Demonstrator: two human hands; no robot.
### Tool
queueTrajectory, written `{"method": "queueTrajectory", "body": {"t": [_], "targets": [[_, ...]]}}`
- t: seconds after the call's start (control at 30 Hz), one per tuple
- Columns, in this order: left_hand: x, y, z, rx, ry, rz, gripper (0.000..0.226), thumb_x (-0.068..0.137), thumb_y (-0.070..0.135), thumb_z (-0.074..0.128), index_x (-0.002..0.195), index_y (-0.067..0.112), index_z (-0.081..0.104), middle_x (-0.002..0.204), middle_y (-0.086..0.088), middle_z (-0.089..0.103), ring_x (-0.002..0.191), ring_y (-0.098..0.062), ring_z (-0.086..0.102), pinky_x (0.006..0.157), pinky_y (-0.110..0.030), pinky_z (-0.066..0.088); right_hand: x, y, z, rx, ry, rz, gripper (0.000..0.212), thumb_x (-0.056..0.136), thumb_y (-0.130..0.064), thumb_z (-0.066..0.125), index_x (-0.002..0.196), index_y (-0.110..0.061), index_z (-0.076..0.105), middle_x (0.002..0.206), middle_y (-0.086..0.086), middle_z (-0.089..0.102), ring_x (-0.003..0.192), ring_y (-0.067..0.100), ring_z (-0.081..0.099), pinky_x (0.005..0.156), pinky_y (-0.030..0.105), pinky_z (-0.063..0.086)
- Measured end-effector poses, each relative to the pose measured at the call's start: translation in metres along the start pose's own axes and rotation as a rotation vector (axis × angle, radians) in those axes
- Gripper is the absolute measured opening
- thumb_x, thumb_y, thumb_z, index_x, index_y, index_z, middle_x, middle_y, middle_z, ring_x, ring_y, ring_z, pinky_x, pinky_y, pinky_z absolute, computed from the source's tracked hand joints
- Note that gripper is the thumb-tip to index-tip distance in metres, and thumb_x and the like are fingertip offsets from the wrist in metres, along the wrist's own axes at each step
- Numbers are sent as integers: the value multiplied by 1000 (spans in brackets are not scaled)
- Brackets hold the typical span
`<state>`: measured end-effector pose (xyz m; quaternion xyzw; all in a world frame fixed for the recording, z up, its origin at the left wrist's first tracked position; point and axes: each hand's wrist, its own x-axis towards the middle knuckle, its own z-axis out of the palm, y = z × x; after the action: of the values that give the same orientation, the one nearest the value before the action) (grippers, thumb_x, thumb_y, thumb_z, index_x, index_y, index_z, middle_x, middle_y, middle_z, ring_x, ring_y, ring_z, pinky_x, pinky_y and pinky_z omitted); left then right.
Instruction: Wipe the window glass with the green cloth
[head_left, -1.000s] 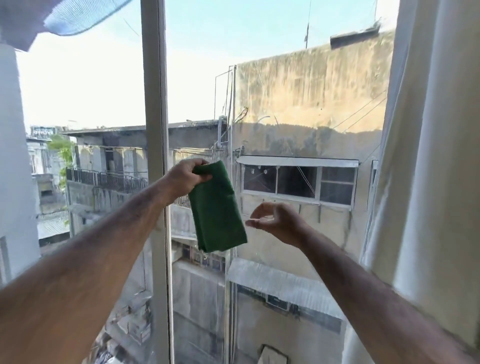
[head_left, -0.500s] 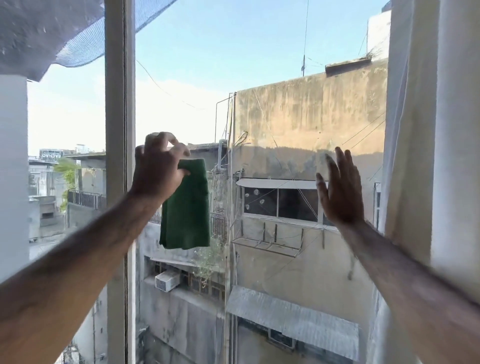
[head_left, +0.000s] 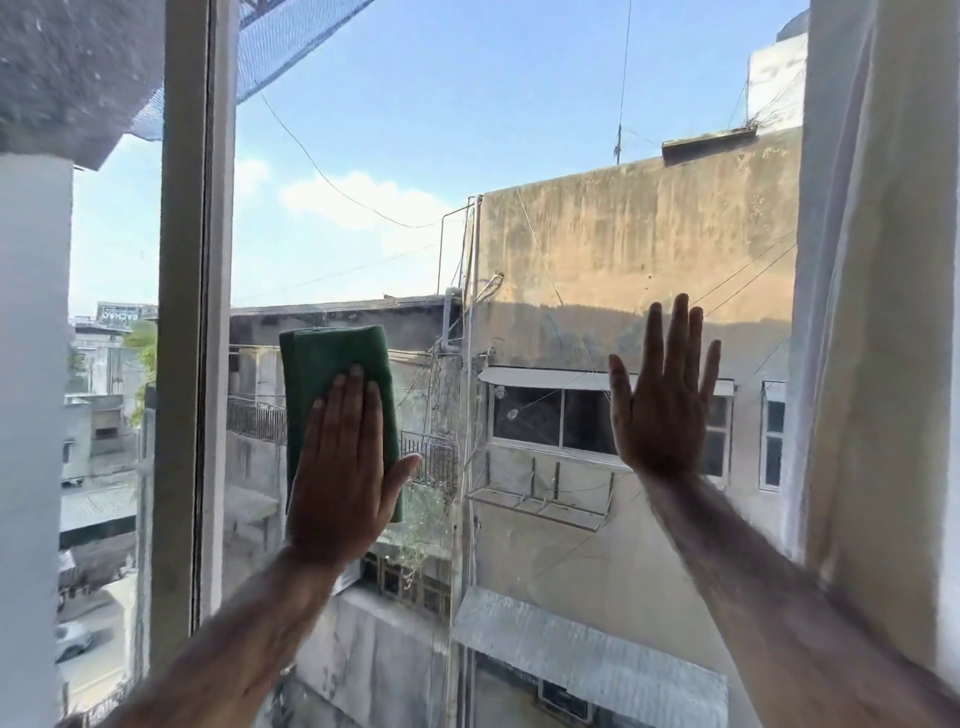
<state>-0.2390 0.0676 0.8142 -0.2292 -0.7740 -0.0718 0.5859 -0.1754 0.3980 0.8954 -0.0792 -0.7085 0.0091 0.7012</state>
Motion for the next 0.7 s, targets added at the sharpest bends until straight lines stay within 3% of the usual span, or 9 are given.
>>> {"method": "queueTrajectory", "body": {"t": [0.13, 0.33, 0.43, 0.6, 0.7], "targets": [[59, -20, -11, 54, 77, 55, 83, 108, 57, 24, 161, -7, 20, 171, -28, 17, 161, -40, 17, 130, -57, 21, 0, 4, 2, -19, 7, 1, 74, 112, -57, 15, 171, -13, 14, 180, 14, 10, 168, 29, 10, 135, 59, 13], [158, -17, -28, 65, 258, -178, 80, 110, 58, 20, 161, -3, 26, 171, -22, 25, 160, -36, 24, 132, -49, 19, -3, 7, 3, -22, 5, -22, 72, 112, -53, 20, 171, -12, 12, 180, 15, 7, 169, 30, 7, 135, 60, 11], [124, 6, -15, 48, 273, -208, 83, 107, 60, 18, 162, -3, 25, 171, -22, 24, 161, -35, 22, 132, -50, 19, -3, 6, 6, -18, 42, -36, 71, 112, -48, 30, 171, -12, 15, 180, 16, 10, 168, 31, 9, 135, 59, 11], [-31, 40, 25, 89, 42, 29, 88, 106, 64, 24, 161, -4, 25, 172, -26, 17, 161, -39, 18, 128, -57, 25, -2, 4, 6, -25, 36, -18, 71, 112, -48, 31, 171, -12, 14, 180, 16, 10, 168, 31, 10, 135, 59, 12], [-40, 23, 26, 119, 27, 132, 86, 107, 65, 23, 159, -3, 31, 170, -24, 23, 158, -39, 25, 122, -59, 35, -4, 2, 4, -26, 20, -16, 71, 113, -49, 27, 172, -13, 12, 181, 15, 8, 169, 30, 8, 135, 59, 12]]}}
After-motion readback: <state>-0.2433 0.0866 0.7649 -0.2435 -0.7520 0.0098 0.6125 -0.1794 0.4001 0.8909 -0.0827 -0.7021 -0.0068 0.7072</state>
